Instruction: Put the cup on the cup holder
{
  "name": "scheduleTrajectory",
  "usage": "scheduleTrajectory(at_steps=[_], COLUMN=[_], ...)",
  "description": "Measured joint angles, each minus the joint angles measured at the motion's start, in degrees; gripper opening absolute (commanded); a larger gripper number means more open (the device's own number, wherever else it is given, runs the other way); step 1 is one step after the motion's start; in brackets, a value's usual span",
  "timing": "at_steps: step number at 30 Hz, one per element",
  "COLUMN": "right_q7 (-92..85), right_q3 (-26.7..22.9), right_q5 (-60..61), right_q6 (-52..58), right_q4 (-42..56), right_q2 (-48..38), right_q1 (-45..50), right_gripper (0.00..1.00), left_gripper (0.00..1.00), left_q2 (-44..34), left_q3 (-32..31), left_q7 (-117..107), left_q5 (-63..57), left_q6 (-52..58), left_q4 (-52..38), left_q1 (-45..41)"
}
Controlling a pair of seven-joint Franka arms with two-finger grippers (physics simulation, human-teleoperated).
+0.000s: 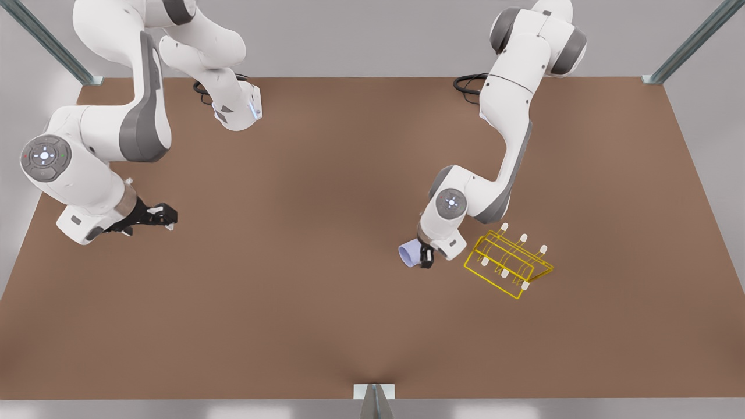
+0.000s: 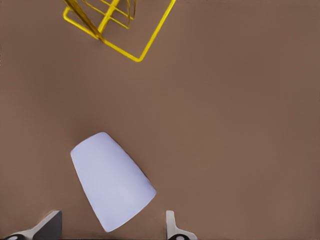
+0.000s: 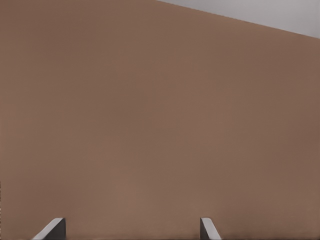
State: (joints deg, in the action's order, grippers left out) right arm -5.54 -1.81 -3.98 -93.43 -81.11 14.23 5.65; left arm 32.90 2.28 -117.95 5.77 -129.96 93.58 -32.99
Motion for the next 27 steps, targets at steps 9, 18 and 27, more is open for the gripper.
scheduleTrajectory(at_steps=[9,18,27], right_q7=[6.0,9.7,11.8], right_q3=[-0.4,-0.3,-0.3], right_q5=[1.3,1.8,1.8], right_q6=[2.1,0.7,-0.9], right_q4=[0.8,0.9,0.8], right_q2=[1.0,1.0,1.4], right_q1=[-0.8,-1.2,-1.4], right_gripper=[1.00,1.00,1.00], left_gripper=[1.00,1.00,1.00], left_q2=[-1.3,2.3,7.0], left_q3=[-0.4,-1.3,-1.3], left_q7=[-24.1,-31.3,-36.0], left_q5=[-2.5,-2.7,-2.1], left_q6=[-4.4,-5.8,-8.3], left_q4=[6.1,5.4,4.5], left_q1=[-0.6,-0.8,-2.5])
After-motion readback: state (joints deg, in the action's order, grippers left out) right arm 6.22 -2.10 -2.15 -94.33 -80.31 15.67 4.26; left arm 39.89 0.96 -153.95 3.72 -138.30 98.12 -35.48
